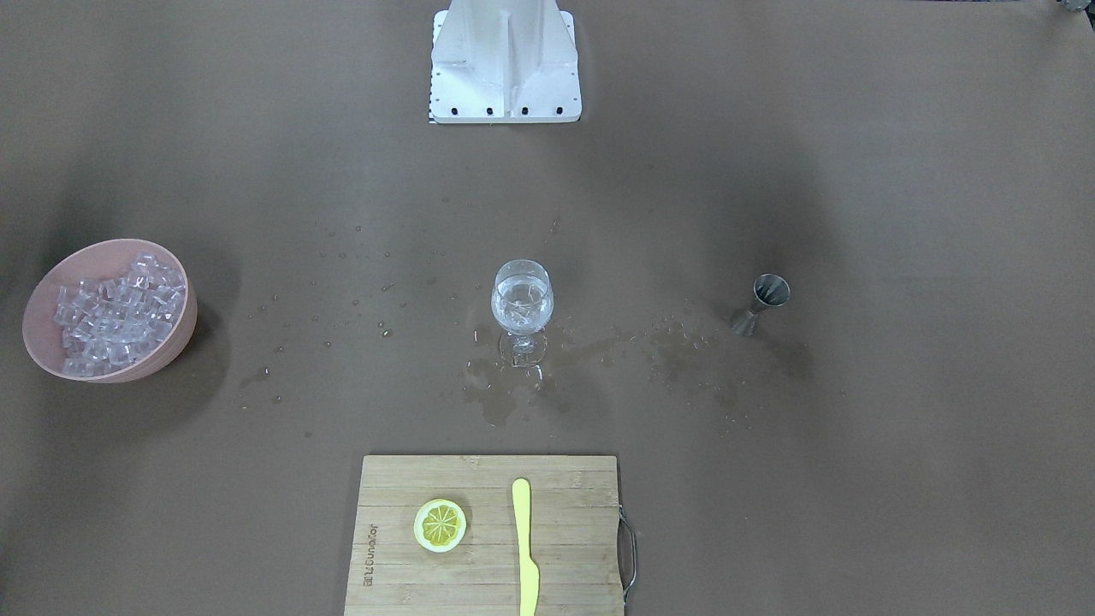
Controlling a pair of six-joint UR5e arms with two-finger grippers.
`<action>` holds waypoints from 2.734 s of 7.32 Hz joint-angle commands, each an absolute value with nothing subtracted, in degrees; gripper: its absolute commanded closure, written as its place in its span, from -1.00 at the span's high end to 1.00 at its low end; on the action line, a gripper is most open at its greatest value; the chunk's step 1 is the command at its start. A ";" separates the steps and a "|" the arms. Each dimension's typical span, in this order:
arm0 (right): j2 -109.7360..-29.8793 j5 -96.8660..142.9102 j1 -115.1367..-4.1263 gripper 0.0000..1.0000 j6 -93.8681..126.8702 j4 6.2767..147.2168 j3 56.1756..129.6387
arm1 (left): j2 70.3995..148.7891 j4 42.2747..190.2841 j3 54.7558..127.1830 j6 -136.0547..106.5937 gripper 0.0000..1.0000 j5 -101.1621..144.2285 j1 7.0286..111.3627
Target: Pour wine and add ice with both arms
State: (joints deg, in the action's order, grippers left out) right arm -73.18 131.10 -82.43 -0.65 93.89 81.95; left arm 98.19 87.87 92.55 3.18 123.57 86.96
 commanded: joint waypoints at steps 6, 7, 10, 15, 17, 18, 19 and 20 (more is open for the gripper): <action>-80.59 137.55 -92.72 1.00 -3.34 89.38 77.60 | 90.81 88.24 94.56 2.99 0.97 129.37 89.30; -80.68 137.64 -93.07 1.00 -3.17 90.86 79.26 | 88.96 88.16 95.70 2.99 0.98 129.37 89.47; -80.86 136.41 -93.43 1.00 -2.55 101.30 89.52 | 88.51 87.45 95.71 2.99 0.97 129.29 91.05; -81.12 136.41 -93.34 1.00 -2.55 102.22 90.00 | 88.59 87.45 95.54 2.99 0.98 129.29 91.05; -81.21 136.41 -93.34 1.00 -2.55 102.22 90.00 | 88.59 87.45 95.54 2.99 0.98 129.29 90.97; -81.21 136.32 -93.34 1.00 -2.55 102.22 90.09 | 88.59 87.45 95.54 2.90 0.97 129.29 91.05; -81.30 136.32 -93.34 1.00 -2.55 102.22 90.09 | 88.59 87.45 95.54 2.99 0.97 129.29 91.05; -81.47 136.32 -93.34 1.00 -2.55 102.22 90.09 | 88.59 87.45 95.45 2.99 0.97 129.20 90.97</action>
